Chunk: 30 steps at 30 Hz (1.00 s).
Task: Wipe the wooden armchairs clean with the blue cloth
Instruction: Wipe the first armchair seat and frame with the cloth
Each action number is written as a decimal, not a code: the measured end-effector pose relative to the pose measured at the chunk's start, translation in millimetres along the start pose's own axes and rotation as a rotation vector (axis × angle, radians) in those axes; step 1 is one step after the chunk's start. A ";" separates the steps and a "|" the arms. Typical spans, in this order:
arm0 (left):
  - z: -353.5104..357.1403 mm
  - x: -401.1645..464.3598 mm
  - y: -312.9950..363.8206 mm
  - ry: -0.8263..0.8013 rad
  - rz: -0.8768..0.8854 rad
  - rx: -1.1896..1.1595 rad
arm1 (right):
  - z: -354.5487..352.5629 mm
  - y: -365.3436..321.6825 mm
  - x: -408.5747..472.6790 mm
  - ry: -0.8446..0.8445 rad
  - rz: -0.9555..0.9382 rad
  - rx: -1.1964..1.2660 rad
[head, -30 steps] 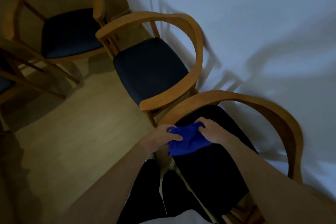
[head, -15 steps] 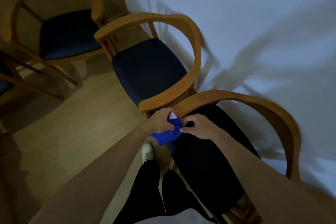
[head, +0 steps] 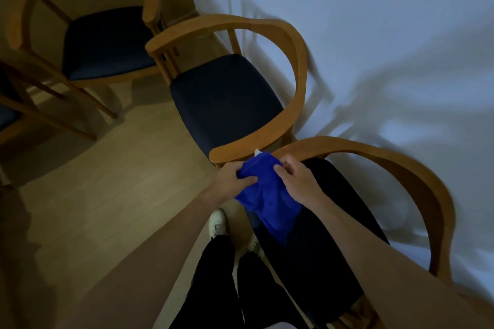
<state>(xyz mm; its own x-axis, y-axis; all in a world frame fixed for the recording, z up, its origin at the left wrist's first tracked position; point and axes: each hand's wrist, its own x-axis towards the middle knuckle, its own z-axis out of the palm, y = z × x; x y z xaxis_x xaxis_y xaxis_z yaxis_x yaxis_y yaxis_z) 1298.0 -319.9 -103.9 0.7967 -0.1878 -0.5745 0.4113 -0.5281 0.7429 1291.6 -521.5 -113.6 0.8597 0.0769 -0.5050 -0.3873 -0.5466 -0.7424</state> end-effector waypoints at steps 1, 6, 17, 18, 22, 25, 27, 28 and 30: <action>1.4 9.2 1.0 0.040 0.026 0.058 | 2.0 0.4 6.4 0.047 -0.001 -0.022; 10.7 56.5 -15.8 0.167 0.090 0.315 | 14.2 8.3 45.4 0.176 -0.010 -0.120; 52.0 115.7 -98.2 0.224 0.098 0.215 | 48.6 74.1 69.0 0.065 -0.604 -0.843; 50.4 114.4 -103.5 0.227 0.081 0.175 | 50.3 75.8 72.9 -0.045 -0.652 -0.938; 40.2 102.0 -126.3 0.236 -0.083 0.050 | 61.4 77.5 91.1 -0.246 -0.608 -1.213; 35.4 94.2 -135.5 0.221 -0.128 -0.067 | 69.2 70.8 106.6 -0.280 -0.696 -1.225; 31.5 89.0 -141.7 0.230 -0.171 -0.159 | 71.3 65.6 116.4 -0.312 -0.795 -1.199; 29.5 85.9 -145.2 0.257 -0.204 -0.207 | 72.4 64.2 120.1 -0.328 -0.835 -1.190; 26.5 79.1 -155.8 0.326 -0.265 -0.261 | 78.1 62.9 122.7 -0.358 -0.892 -1.211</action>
<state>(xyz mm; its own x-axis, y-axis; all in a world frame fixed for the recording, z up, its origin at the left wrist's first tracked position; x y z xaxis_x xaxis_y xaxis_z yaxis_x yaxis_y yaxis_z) 1285.2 -274.5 -274.2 0.7297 0.2159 -0.6489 0.6825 -0.2898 0.6710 1346.7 -481.3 -256.7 0.4664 0.8271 -0.3136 0.8357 -0.5283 -0.1504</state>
